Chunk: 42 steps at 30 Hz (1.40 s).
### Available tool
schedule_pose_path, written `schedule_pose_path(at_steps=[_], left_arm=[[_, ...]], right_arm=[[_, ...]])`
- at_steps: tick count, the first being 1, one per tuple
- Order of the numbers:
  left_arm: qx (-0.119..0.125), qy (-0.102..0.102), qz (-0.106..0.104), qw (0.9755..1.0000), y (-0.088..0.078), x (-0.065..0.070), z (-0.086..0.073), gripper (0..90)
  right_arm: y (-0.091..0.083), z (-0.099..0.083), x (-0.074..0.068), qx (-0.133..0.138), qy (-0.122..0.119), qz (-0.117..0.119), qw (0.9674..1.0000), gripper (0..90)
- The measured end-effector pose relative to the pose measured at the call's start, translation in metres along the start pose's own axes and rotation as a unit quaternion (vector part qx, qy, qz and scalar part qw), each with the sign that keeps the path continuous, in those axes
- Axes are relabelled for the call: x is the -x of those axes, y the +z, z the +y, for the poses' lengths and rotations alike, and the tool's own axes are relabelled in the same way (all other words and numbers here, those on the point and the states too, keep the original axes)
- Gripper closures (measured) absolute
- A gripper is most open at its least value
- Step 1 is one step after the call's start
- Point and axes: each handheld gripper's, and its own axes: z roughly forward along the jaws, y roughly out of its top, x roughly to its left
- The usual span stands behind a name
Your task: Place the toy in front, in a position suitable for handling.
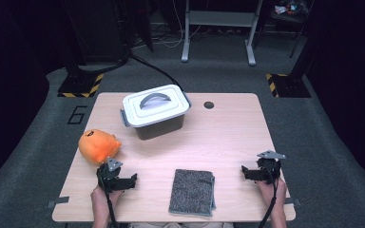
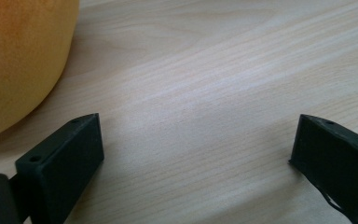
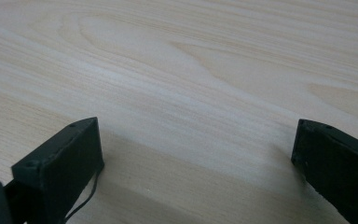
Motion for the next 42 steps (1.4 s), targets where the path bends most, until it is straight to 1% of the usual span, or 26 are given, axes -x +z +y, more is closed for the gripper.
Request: schedule_pose_path(at_steps=[7,8,10,16,17,18,20,22,25,29,33,34,35,37,38,39,42], left_arm=[[-0.001,-0.003,0.003,1.0,0.0,0.001,0.0,0.7],[0.0,-0.004,0.006,1.0,-0.001,0.001,-0.001,0.7],[0.0,-0.005,0.007,1.0,-0.001,0.002,-0.001,0.7],[-0.001,-0.004,0.005,1.0,-0.001,0.002,-0.001,0.7],[-0.001,-0.004,0.005,1.0,-0.001,0.002,-0.001,0.7],[-0.004,-0.004,0.004,1.0,-0.001,0.002,0.0,0.7],[0.0,-0.007,0.006,1.0,0.0,0.003,0.0,0.3],[-0.001,-0.006,0.007,1.0,0.0,0.003,0.0,0.3],[0.0,-0.006,0.007,1.0,0.0,0.003,0.0,0.3],[-0.001,-0.008,0.006,1.0,0.0,0.003,0.0,0.4],[-0.001,-0.008,0.006,1.0,0.0,0.003,0.0,0.3],[-0.001,-0.007,0.006,1.0,0.0,0.002,0.0,0.3],[-0.001,-0.008,0.006,1.0,0.0,0.002,0.0,0.4],[-0.001,-0.008,0.006,1.0,0.0,0.003,0.0,0.4],[-0.001,-0.008,0.006,1.0,0.0,0.002,0.0,0.4],[-0.001,-0.008,0.006,1.0,0.0,0.002,0.0,0.3],[-0.001,-0.008,0.006,1.0,0.0,0.002,0.0,0.4]], right_arm=[[0.0,0.0,0.001,-0.002,0.0,-0.001,1.0,0.0],[0.0,0.0,0.002,-0.003,-0.005,-0.001,1.0,0.0],[0.0,0.0,0.001,-0.004,-0.006,-0.001,1.0,0.0],[-0.001,0.0,0.001,-0.004,-0.005,-0.002,1.0,0.0],[-0.001,0.0,0.0,-0.003,-0.003,-0.001,1.0,0.0],[-0.001,0.0,0.001,-0.004,-0.006,-0.002,1.0,0.0],[-0.001,0.0,0.0,-0.002,-0.005,-0.003,1.0,0.0],[-0.001,0.0,0.0,-0.002,-0.008,-0.004,1.0,0.0],[-0.001,0.0,0.0,-0.001,-0.005,-0.004,1.0,0.0],[0.0,0.0,0.001,-0.003,-0.002,-0.002,1.0,0.0],[0.0,0.002,0.001,-0.007,-0.003,0.005,1.0,1.0],[0.0,0.003,0.001,-0.013,-0.002,0.011,0.9999,0.0],[0.0,0.003,0.0,-0.012,-0.003,0.017,0.9998,0.0],[-0.001,0.004,-0.002,-0.013,-0.005,0.019,0.9997,0.0],[-0.004,0.006,-0.007,-0.011,-0.018,0.018,0.9996,0.0],[-0.007,0.007,-0.01,-0.007,-0.017,0.019,0.9996,0.0],[-0.015,0.012,-0.018,0.008,-0.027,0.029,0.9992,0.3]])
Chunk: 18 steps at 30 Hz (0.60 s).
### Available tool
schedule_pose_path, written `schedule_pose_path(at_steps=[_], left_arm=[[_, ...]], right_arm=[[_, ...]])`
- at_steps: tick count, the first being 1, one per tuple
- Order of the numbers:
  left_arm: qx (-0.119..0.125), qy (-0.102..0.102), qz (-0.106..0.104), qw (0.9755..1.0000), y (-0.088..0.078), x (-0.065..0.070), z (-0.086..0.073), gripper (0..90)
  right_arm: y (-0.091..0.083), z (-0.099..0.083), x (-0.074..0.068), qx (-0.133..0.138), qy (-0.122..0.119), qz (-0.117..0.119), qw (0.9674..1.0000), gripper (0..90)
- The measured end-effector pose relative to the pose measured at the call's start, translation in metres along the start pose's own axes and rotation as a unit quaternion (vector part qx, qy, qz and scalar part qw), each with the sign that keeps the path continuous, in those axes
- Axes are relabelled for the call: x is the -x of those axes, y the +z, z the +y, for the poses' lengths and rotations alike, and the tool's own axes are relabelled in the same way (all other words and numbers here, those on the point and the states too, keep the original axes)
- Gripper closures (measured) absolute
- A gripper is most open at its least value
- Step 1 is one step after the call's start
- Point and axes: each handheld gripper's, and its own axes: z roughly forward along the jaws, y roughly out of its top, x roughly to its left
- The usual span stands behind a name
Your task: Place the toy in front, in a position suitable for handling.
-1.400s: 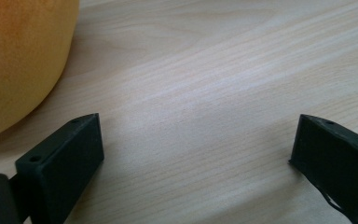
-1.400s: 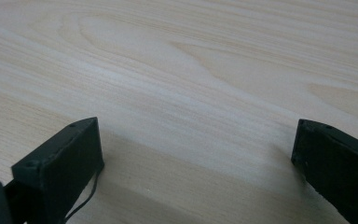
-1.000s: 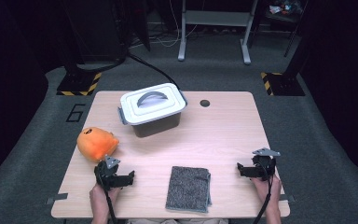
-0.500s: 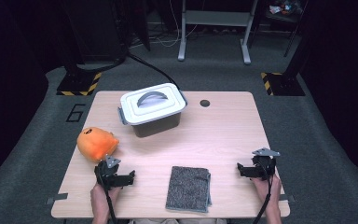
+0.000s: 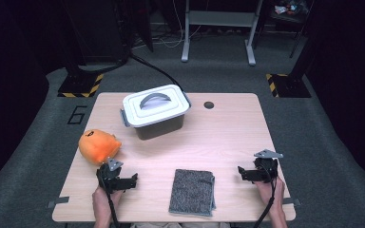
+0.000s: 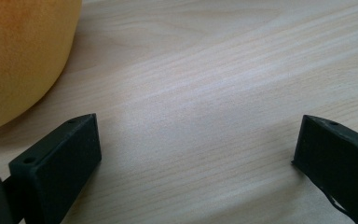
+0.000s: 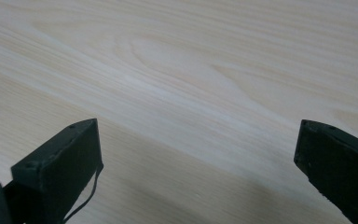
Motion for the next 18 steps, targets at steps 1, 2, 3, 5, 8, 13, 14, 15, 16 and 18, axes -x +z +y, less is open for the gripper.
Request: schedule_pose_path(at_steps=[1,2,3,5,8,13,14,15,16,18], left_arm=[[0.0,0.0,0.0,1.0,0.0,0.0,0.0,0.3],[0.0,0.0,0.0,1.0,0.0,0.0,0.0,0.4],[0.0,0.0,0.0,1.0,0.0,0.0,0.0,0.4],[0.0,0.0,0.0,1.0,0.0,0.0,0.0,0.3],[0.0,0.0,0.0,1.0,0.0,0.0,0.0,0.4],[0.0,0.0,0.0,1.0,0.0,0.0,0.0,0.4],[0.0,0.0,0.0,1.0,0.0,0.0,0.0,0.4],[0.0,0.0,0.0,1.0,0.0,0.0,0.0,0.4],[0.0,0.0,0.0,1.0,0.0,0.0,0.0,0.4],[0.0,0.0,0.0,1.0,0.0,0.0,0.0,0.4]], right_arm=[[-0.003,0.002,-0.003,0.002,-0.002,0.004,1.0,0.3],[-0.005,0.004,-0.007,0.007,-0.006,0.01,0.9999,0.3],[-0.007,0.006,-0.011,0.01,-0.005,0.016,0.9998,0.4],[-0.009,0.009,-0.014,0.014,-0.01,0.024,0.9996,0.5],[-0.017,0.015,-0.034,0.02,-0.029,0.044,0.9984,0.9],[-0.021,0.017,-0.053,0.031,-0.042,0.076,0.9957,1.1],[-0.022,0.018,-0.063,0.033,-0.047,0.091,0.9942,1.4],[-0.022,0.018,-0.063,0.033,-0.047,0.091,0.9942,1.4],[-0.023,0.018,-0.073,0.032,-0.057,0.108,0.992,1.4],[-0.023,0.019,-0.084,0.031,-0.064,0.122,0.99,1.4]])
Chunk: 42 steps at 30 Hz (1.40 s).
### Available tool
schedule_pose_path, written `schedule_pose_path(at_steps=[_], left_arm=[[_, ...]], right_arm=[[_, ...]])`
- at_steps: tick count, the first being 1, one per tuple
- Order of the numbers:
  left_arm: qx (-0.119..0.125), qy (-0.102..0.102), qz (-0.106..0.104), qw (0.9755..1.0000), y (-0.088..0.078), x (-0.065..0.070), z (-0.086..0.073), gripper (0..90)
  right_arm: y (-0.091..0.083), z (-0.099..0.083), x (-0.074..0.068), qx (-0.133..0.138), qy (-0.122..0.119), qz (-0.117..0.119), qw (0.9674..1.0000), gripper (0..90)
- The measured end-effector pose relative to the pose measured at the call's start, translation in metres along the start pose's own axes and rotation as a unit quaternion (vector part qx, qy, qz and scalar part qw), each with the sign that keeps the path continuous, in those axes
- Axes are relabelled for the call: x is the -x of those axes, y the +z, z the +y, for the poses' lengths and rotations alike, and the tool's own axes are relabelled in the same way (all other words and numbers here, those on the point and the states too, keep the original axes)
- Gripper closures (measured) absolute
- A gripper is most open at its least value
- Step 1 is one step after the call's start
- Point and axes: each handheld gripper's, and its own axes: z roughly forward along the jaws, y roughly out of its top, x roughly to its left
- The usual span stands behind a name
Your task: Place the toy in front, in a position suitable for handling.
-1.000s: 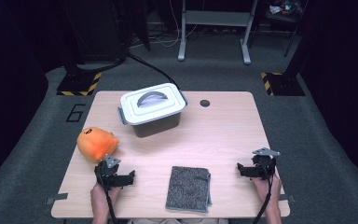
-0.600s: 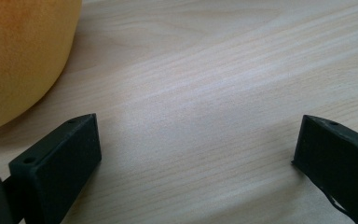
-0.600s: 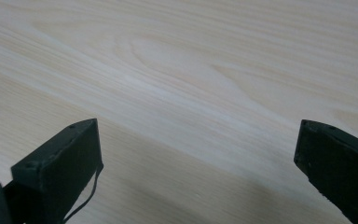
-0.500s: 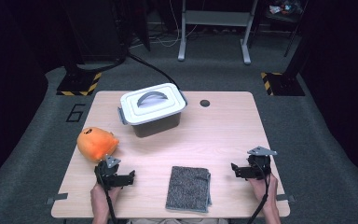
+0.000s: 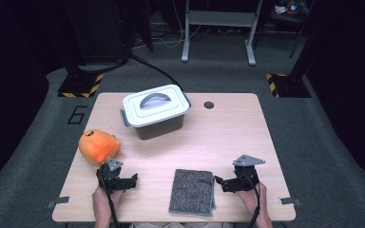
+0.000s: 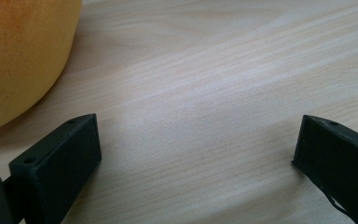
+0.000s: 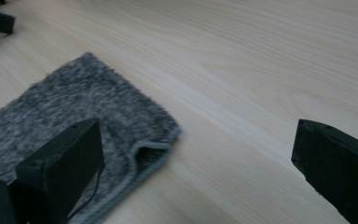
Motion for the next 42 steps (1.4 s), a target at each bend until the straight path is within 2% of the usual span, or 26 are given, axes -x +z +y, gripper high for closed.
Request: schedule_pose_path(at_steps=[2,3,4,5,6,9,15,18,23,26,28,29,31,34,37,42], left_arm=[[0.0,0.0,0.0,1.0,0.0,0.0,0.0,0.4],[0.0,0.0,0.0,1.0,0.0,0.0,0.0,0.4],[0.0,0.0,0.0,1.0,0.0,0.0,0.0,0.4],[0.0,0.0,0.0,1.0,0.0,0.0,0.0,0.4],[0.0,0.0,0.0,1.0,0.0,0.0,0.0,0.4],[0.0,0.0,0.0,1.0,0.0,0.0,0.0,0.4],[0.0,0.0,0.0,1.0,0.0,0.0,0.0,0.4],[0.0,0.0,0.0,1.0,0.0,0.0,0.0,0.4],[0.0,0.0,0.0,1.0,0.0,0.0,0.0,0.4],[0.001,0.001,0.001,1.0,0.0,0.0,0.0,0.4],[0.001,0.001,0.001,1.0,0.0,0.0,0.0,0.4],[0.001,0.001,0.001,1.0,0.0,0.0,0.0,0.4],[0.0,0.001,0.001,1.0,0.0,0.0,0.0,0.4],[0.0,0.002,0.001,1.0,0.0,0.0,0.0,0.4],[0.0,0.001,0.001,1.0,0.0,0.0,0.0,0.4],[-0.001,0.002,0.001,1.0,0.0,0.0,0.0,0.4]], right_arm=[[0.004,0.002,-0.011,-0.004,-0.013,0.013,0.9998,1.5],[0.004,0.002,-0.011,-0.004,-0.013,0.013,0.9998,1.5],[0.008,0.004,-0.021,-0.008,-0.024,0.024,0.9994,1.5],[0.008,0.004,-0.021,-0.008,-0.024,0.024,0.9994,1.5],[0.013,0.005,-0.03,-0.011,-0.032,0.035,0.9988,1.4],[0.02,0.005,-0.042,-0.016,-0.044,0.046,0.9978,1.2],[0.03,0.004,-0.055,-0.029,-0.055,0.064,0.996,0.9],[0.035,0.004,-0.063,-0.032,-0.069,0.071,0.9945,0.9],[0.041,0.004,-0.072,-0.039,-0.078,0.071,0.9936,0.9],[0.047,0.003,-0.08,-0.045,-0.092,0.075,0.992,1.5],[0.052,0.002,-0.082,-0.053,-0.087,0.08,0.9915,1.6],[0.052,0.002,-0.082,-0.053,-0.087,0.08,0.9915,1.6],[0.057,0.001,-0.085,-0.06,-0.105,0.076,0.9898,2.3],[0.061,0.0,-0.086,-0.072,-0.106,0.07,0.9893,3.5],[0.065,-0.002,-0.087,-0.083,-0.118,0.056,0.9879,5.7],[0.066,-0.005,-0.087,-0.085,-0.112,0.057,0.9884,7.7]])
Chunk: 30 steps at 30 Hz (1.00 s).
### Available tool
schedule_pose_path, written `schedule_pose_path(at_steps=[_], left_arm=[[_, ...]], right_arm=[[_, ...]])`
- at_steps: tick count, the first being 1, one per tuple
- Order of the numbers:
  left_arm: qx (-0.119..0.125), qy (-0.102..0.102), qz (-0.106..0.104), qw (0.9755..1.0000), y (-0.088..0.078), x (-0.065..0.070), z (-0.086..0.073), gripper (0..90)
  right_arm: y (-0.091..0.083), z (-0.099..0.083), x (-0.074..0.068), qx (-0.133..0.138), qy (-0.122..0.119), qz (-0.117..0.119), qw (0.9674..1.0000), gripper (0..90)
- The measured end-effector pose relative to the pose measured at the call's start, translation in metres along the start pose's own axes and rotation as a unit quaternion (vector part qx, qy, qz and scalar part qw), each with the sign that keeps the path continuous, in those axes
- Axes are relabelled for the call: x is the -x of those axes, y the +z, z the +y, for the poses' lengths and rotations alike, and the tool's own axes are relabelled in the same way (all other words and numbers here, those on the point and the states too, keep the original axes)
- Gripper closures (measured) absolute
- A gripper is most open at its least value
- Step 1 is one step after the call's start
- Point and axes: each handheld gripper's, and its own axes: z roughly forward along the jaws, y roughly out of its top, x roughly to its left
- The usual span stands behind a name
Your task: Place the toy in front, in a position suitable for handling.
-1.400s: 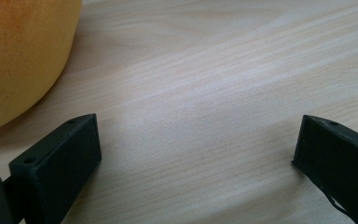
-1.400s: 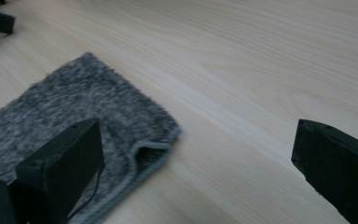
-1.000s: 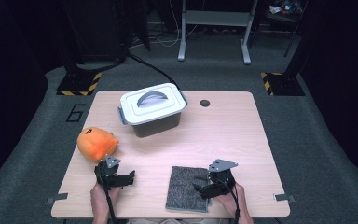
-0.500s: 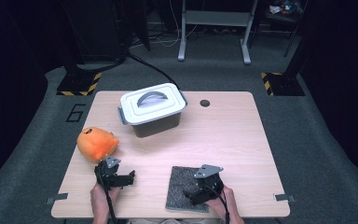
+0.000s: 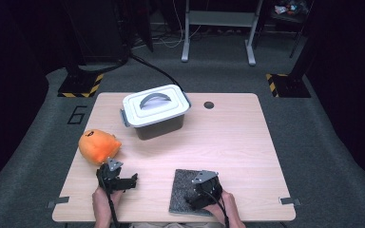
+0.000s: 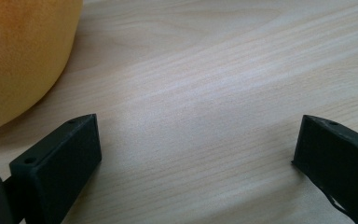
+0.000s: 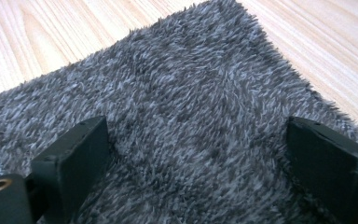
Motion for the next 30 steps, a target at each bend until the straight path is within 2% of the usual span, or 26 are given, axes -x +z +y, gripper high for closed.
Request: schedule_pose_path(at_steps=[7,9,11,14,15,16,17,19,20,21,22,27,30], left_arm=[[-0.003,0.0,-0.001,1.0,-0.001,0.0,0.0,0.5],[-0.003,-0.001,-0.001,1.0,0.0,0.0,0.0,0.5],[-0.003,-0.001,-0.001,1.0,-0.001,0.0,0.0,0.5],[-0.003,-0.001,-0.001,1.0,0.0,0.0,0.0,0.5],[-0.003,-0.001,-0.001,1.0,0.0,0.0,0.0,0.5],[-0.003,-0.001,-0.001,1.0,0.0,0.0,0.0,0.5],[-0.003,-0.001,-0.001,1.0,-0.001,0.0,0.0,0.5],[-0.003,-0.001,-0.001,1.0,-0.001,0.0,0.0,0.5],[-0.002,-0.001,-0.001,1.0,-0.001,0.0,0.0,0.5],[-0.002,-0.001,-0.001,1.0,-0.001,0.0,0.0,0.5],[-0.003,-0.001,0.0,1.0,-0.001,0.0,0.0,0.5],[-0.002,-0.001,-0.001,1.0,0.0,0.0,0.0,0.5],[0.0,-0.002,0.0,1.0,0.0,0.0,0.0,0.5]], right_arm=[[-0.002,-0.001,0.001,0.003,-0.001,0.003,1.0,16.9],[-0.003,-0.001,0.002,0.006,-0.004,0.002,1.0,22.4],[-0.004,-0.002,0.002,0.005,0.008,0.004,0.9999,27.0],[-0.006,-0.001,0.004,0.008,0.007,0.004,0.9999,36.2],[-0.006,-0.001,0.004,0.008,0.007,0.004,0.9999,36.2],[-0.007,-0.001,0.004,0.007,0.008,0.004,0.9999,39.5],[-0.007,-0.002,0.005,0.011,0.01,0.003,0.9999,46.6],[-0.008,-0.002,0.005,0.011,0.014,0.004,0.9998,50.0],[-0.009,-0.002,0.006,0.011,0.018,0.0,0.9998,57.2],[-0.009,-0.002,0.006,0.011,0.018,0.0,0.9998,57.2],[-0.009,-0.003,0.006,0.014,0.021,0.0,0.9997,62.5],[-0.01,-0.003,0.005,0.023,0.022,-0.009,0.9995,68.3],[-0.012,-0.003,0.005,0.028,0.018,-0.005,0.9994,69.2]])
